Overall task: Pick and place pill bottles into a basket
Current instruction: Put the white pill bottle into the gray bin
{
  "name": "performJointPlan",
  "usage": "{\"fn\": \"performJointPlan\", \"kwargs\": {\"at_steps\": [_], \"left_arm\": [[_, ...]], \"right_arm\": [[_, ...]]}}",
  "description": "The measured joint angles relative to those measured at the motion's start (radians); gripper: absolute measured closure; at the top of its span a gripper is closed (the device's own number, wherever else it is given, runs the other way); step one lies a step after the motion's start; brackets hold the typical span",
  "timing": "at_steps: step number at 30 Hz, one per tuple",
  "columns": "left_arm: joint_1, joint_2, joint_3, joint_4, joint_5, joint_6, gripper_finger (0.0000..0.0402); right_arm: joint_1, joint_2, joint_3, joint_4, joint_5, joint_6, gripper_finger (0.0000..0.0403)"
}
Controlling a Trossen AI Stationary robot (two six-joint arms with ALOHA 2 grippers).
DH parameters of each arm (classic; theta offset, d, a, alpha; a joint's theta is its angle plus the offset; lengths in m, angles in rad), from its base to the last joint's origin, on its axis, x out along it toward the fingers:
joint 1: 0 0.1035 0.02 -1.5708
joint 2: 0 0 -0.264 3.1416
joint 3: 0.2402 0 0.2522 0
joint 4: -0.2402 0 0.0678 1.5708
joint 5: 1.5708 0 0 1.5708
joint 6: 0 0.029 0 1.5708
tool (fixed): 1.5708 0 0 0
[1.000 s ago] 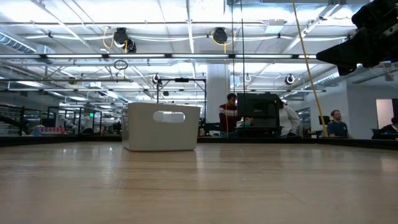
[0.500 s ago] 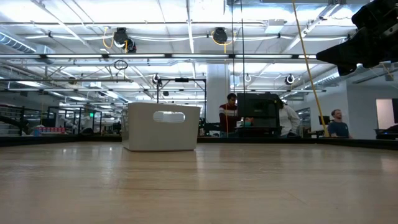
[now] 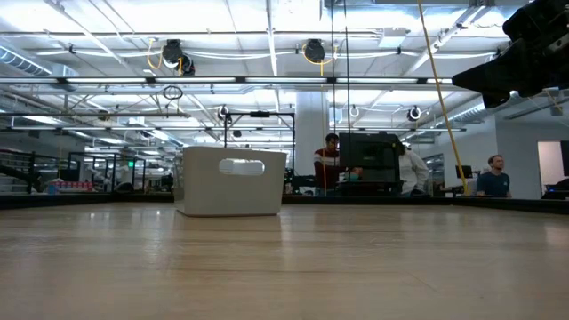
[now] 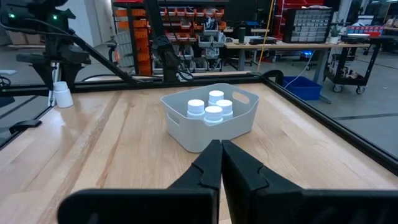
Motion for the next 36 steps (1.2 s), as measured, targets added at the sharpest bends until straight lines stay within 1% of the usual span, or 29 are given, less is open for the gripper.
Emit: {"fn": "performJointPlan", "kwargs": {"at_steps": [11, 29, 36], "left_arm": [[0.000, 0.000, 0.000, -0.001, -0.007, 0.003, 0.0145], [0.000, -0.003, 0.002, -0.035, -0.031, 0.016, 0.0220], [0.011, -0.002, 0.001, -0.039, -0.095, 0.083, 0.0227]], "right_arm": [[0.000, 0.000, 0.000, 0.000, 0.000, 0.000, 0.0399], [0.000, 0.000, 0.000, 0.000, 0.000, 0.000, 0.0399], [0.000, 0.000, 0.000, 0.000, 0.000, 0.000, 0.0398]]}}
